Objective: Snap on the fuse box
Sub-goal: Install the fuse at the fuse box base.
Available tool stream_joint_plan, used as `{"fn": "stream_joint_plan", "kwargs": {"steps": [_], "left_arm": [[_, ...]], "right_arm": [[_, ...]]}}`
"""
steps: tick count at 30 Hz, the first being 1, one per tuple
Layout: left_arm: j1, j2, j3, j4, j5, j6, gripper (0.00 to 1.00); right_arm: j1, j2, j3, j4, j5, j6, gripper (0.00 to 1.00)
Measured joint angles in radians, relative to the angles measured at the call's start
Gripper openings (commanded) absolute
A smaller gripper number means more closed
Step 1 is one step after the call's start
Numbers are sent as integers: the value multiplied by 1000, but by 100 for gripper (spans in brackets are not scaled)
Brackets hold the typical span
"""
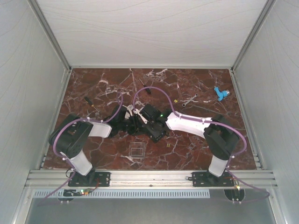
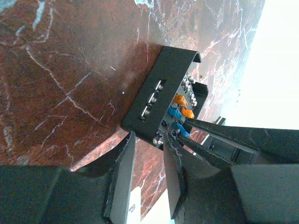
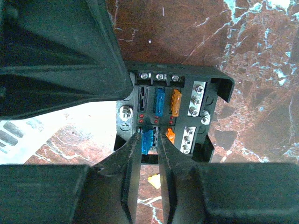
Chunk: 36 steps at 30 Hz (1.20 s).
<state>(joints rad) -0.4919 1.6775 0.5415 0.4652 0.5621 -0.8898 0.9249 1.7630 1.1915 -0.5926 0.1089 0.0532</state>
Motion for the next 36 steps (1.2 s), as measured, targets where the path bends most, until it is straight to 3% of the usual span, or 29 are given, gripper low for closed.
{"fn": "stream_joint_plan", "kwargs": {"steps": [14,21,36], "left_arm": [[0,-2,0,-1,0,-2,31],[0,-8,0,-2,0,-2,31],[0,-10,-1,-2,0,-2,31]], "right_arm": [[0,-17,-6,-10,41,39,13],[0,-18,-13,-10,39,43,0],[0,-17,-15,-9,30,50,0]]}}
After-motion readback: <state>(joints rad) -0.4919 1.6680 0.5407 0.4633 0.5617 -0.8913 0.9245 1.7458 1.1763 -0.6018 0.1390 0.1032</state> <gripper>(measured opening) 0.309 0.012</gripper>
